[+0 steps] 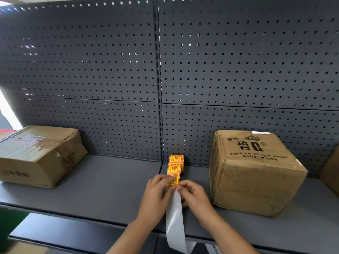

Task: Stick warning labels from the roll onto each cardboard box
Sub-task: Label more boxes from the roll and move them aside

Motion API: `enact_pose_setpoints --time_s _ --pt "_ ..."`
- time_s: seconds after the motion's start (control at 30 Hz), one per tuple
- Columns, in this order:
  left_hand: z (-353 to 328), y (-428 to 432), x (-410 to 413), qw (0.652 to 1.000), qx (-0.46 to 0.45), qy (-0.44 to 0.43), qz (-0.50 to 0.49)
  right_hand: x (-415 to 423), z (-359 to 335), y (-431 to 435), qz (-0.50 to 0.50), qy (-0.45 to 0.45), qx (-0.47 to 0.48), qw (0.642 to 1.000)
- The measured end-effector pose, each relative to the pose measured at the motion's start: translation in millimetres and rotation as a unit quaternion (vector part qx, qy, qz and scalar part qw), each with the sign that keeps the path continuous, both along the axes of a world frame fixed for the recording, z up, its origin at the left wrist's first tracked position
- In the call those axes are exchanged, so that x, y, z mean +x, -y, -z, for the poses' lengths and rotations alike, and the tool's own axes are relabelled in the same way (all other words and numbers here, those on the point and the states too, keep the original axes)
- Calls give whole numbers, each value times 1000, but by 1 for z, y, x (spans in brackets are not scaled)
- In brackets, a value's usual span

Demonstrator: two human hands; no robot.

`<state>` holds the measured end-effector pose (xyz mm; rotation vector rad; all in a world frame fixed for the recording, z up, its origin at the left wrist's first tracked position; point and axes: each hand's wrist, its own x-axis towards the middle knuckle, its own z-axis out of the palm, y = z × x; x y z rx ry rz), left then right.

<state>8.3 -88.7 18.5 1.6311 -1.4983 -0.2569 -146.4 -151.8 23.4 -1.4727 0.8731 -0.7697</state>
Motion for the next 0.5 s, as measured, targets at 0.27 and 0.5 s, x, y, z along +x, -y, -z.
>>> enact_pose_setpoints --time_s 0.27,0.5 --pt "5 3 3 999 25 22 -2 -3 5 -2 0 28 20 999" --pt "0 4 0 996 -23 80 -16 -1 3 2 10 57 11 998"
